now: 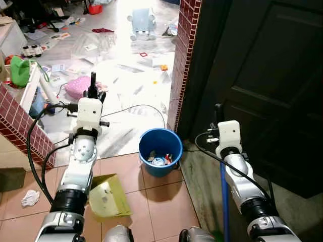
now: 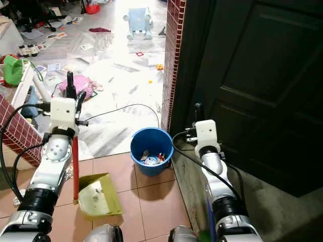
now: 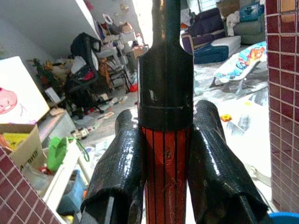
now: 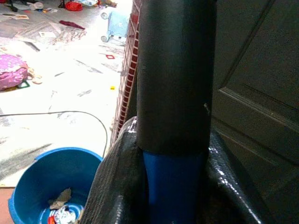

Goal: Sweep floor

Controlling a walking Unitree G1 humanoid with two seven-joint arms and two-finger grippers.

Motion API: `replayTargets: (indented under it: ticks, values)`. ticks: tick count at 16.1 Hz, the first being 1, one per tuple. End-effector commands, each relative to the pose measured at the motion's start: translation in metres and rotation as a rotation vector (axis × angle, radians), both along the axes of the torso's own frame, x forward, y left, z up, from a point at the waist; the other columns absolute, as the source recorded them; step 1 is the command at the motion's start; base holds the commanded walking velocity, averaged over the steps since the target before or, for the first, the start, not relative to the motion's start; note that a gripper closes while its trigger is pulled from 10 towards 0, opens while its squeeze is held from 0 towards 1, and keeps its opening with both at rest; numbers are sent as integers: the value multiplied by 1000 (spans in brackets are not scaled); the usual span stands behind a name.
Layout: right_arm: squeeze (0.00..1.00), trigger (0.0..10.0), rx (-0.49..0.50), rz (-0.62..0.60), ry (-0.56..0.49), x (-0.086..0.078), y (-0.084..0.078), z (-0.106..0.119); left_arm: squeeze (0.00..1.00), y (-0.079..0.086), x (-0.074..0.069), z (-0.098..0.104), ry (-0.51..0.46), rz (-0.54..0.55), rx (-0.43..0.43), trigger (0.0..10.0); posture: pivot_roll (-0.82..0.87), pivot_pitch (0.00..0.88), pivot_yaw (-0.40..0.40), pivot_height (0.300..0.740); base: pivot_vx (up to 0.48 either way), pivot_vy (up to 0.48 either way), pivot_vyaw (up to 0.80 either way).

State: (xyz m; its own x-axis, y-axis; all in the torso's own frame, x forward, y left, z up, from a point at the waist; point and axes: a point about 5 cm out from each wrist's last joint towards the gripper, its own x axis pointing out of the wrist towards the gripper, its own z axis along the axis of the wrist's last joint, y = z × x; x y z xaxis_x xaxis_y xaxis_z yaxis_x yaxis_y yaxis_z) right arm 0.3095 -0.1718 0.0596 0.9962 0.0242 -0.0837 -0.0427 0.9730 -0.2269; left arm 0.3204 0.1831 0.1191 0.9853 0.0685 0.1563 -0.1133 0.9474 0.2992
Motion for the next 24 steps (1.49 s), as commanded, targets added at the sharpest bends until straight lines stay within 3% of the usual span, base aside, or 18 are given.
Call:
replayTargets:
  ticks: [1, 3, 5, 12, 16, 19, 24]
  values:
    - [0, 10000, 12, 23, -69, 5, 6, 14, 0, 1, -2, 4, -29, 12, 4, 10000, -54, 0, -10, 740, 0, 480, 0]
    - [0, 10000, 22, 23, -58, 5, 7, 11, 0, -6, -11, -13, 14, 39, -86, 10000, -48, 0, -11, 740, 0, 480, 0]
    - [0, 10000, 29, 22, -56, 5, 9, 10, 0, -14, -20, -23, 20, 39, -123, 10000, -45, 0, -5, 740, 0, 480, 0]
    - [0, 10000, 48, 94, -48, 6, 33, 6, 0, -26, -30, -39, 60, 26, -155, 10000, -28, 0, 9, 740, 0, 480, 93]
    - [0, 10000, 56, 110, -95, 19, 41, 21, 0, -33, -30, -39, 67, -9, -120, 10000, -33, 0, 29, 740, 0, 120, 800]
    - [0, 10000, 47, 117, -101, 22, 42, 23, 0, -32, -27, -35, 59, 4, -182, 10000, -34, 0, 24, 740, 0, 0, 800]
    - [0, 10000, 45, 137, -110, 26, 49, 25, 0, -34, -29, -31, 47, -3, -179, 10000, -20, 0, 11, 740, 0, 0, 800]
